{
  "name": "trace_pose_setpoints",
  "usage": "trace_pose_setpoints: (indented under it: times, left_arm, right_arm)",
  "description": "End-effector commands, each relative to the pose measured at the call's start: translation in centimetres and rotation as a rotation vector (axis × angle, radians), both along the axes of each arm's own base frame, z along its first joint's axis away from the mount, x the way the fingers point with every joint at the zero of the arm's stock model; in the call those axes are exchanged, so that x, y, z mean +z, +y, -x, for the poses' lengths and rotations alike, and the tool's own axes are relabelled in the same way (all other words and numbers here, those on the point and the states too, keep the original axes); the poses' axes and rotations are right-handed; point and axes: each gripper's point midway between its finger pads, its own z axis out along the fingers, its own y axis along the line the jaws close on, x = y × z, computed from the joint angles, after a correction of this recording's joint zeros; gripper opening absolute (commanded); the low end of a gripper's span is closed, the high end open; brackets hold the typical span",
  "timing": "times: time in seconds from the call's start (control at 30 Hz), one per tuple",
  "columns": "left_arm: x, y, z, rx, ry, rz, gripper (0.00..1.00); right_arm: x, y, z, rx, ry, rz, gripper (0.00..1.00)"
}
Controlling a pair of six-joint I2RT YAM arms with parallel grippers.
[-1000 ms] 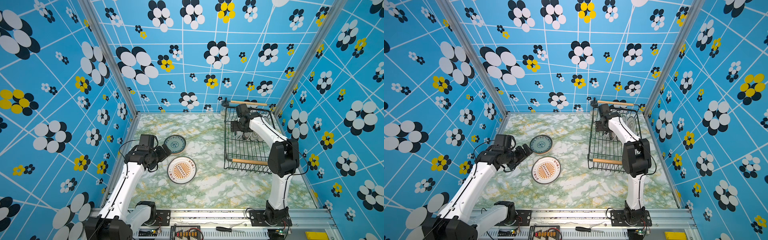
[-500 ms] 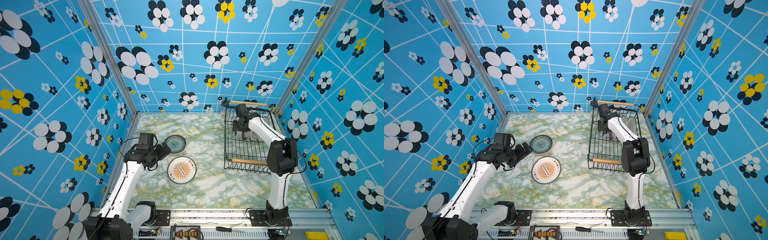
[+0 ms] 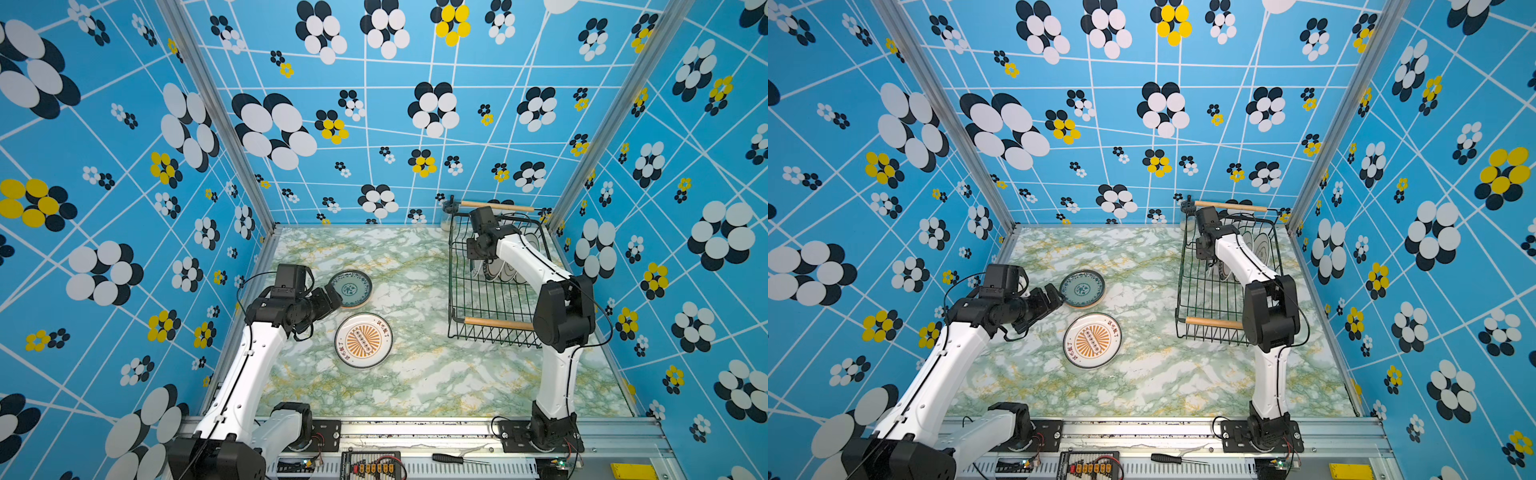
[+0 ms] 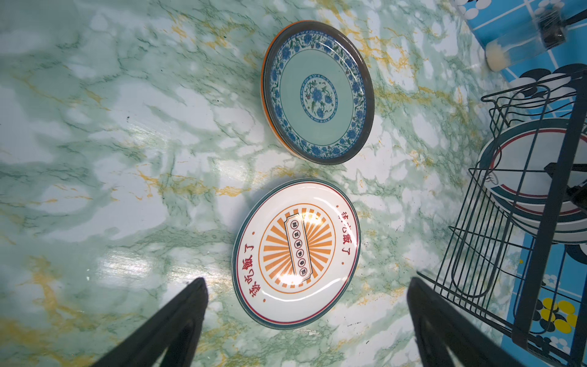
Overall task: Unload the plates from the dish rack
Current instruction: Pick up the plate from the dish rack.
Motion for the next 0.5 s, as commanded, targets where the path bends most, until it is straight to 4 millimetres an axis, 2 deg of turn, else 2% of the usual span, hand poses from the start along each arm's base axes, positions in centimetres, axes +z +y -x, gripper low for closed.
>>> trace_pose_setpoints:
  times: [0.0, 0.23, 0.47]
  left_arm:
    - [0.83, 0.96, 0.05, 0.033, -0.048, -0.030, 0.99]
    - [0.09, 0.69, -0.08, 0.010, 0.001, -0.030, 0.99]
    - [0.54, 0.88, -0.35, 0.029, -0.017, -0.029, 0.99]
  right_arm:
    - [-1.49, -0.48, -0.04, -0.007, 0.019, 0.025, 0.35]
    - [-2.12, -0.45, 0.24, -0.013, 0.036, 0.019, 0.29]
    - [-2.27, -0.58, 0.77, -0.020, 0.045, 0.016, 0.22]
